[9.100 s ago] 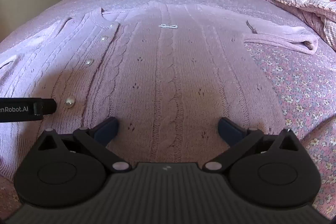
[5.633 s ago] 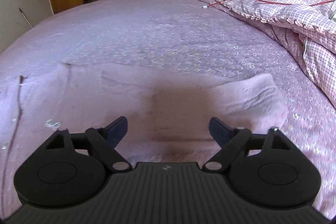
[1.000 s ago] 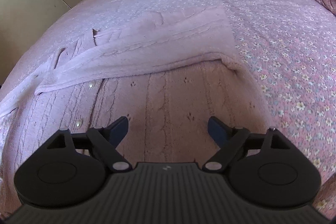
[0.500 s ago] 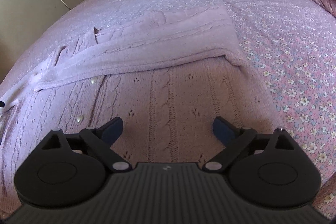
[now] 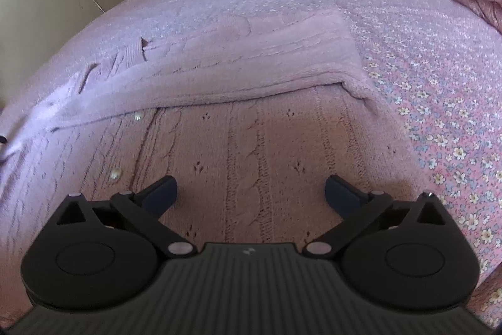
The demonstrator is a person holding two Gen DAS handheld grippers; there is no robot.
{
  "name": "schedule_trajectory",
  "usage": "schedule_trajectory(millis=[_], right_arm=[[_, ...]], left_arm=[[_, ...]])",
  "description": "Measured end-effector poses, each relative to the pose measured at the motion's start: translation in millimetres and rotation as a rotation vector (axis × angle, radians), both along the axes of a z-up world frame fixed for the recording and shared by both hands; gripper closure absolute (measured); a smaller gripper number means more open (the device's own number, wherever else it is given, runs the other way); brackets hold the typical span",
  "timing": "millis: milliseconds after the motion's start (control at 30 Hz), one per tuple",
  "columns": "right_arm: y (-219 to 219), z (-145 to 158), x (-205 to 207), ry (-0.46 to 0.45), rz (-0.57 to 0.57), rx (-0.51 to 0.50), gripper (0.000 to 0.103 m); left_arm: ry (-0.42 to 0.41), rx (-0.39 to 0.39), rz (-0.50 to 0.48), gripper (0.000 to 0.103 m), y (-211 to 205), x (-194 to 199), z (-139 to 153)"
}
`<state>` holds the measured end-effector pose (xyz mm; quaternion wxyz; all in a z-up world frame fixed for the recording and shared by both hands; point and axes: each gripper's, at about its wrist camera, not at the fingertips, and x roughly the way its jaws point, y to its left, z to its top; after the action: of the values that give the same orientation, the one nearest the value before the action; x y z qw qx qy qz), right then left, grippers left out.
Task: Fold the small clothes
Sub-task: 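Close the left gripper on the other sleeve cuff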
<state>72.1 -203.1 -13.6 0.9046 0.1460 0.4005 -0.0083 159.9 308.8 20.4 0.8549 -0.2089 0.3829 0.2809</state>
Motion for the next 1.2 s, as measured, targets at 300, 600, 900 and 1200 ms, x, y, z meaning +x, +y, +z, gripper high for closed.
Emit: schedule_trajectory(millis=[300,600,900,1200], right_arm=[[5.3,-1.0,0.8,0.005,0.007,-0.032,0.0],[4.3,0.9,4.3,0.023,0.01,-0.028,0.0],[-11.6,11.7,4.7,0.033,-0.002,0.1,0.0],[-16.7,19.3,-5.0,0.02,-0.005,0.167,0.0]], left_arm=[[-0.039,0.164,-0.134,0.035,-31.7,-1.3,-3.1],[-0.082,0.064,-0.12,0.093,-28.6,-11.1,12.7],[-0.265,-0.019,-0.159,0.094,-47.1,-45.1,53.5],[-0.386,-0.064,-0.246,0.094,-80.6,-62.3,91.2]])
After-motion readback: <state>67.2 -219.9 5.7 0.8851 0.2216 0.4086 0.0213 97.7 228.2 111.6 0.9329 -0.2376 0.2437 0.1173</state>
